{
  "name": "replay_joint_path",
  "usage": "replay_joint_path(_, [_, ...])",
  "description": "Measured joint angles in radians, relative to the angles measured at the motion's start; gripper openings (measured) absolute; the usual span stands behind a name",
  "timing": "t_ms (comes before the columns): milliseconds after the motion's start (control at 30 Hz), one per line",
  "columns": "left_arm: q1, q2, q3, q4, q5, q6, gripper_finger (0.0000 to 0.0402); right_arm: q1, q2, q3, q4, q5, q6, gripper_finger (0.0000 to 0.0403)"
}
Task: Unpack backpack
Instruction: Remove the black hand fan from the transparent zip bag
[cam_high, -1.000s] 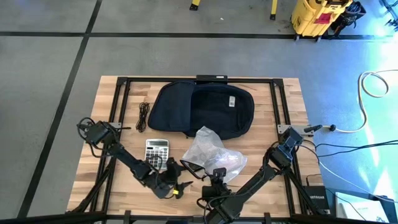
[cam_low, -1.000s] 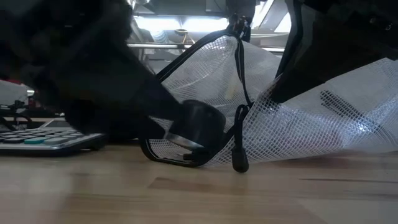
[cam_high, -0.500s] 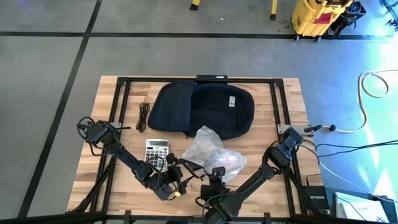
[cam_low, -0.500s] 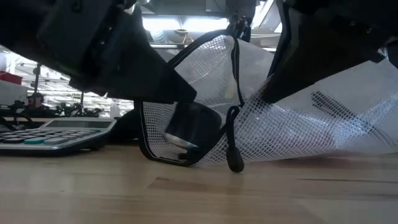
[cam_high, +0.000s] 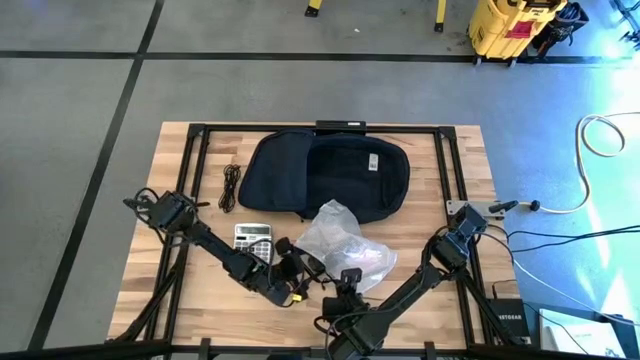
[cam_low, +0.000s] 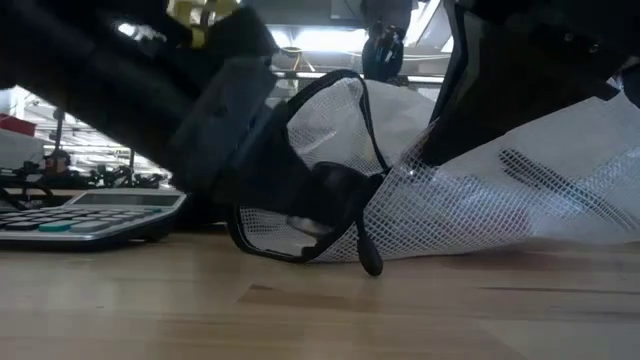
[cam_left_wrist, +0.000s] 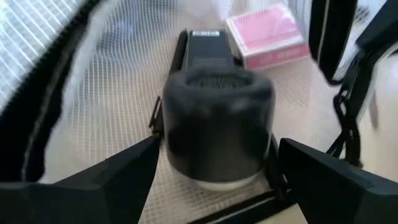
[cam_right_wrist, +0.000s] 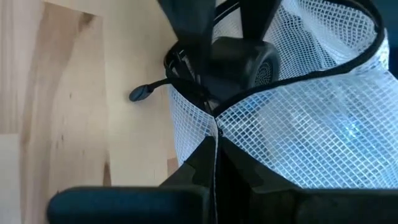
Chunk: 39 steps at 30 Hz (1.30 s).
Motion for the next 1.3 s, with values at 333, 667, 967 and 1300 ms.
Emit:
replay_joint_path(333, [0.011, 0.026, 0.000, 0.077, -0.011, -0.005, 0.0317, 0.000, 0.000, 0.000, 0.005, 0.000, 0.000, 0.0000])
replay_joint_path(667, [0.007, 0.026, 0.000, 0.081, 0.046, 0.035, 0.0317, 0.001, 0.000, 0.000, 0.010, -0.002, 0.000, 0.0000])
replay_joint_path(967, [0.007, 0.019, 0.000, 0.115, 0.043, 0.055, 0.0318, 0.001, 0.000, 0.000, 0.014, -0.011, 0.000, 0.0000])
replay_joint_path(1300, [0.013, -0.002, 0.000, 0.119, 0.051, 0.079, 0.0318, 0.000, 0.000, 0.000, 0.017, -0.011, -0.006, 0.0000])
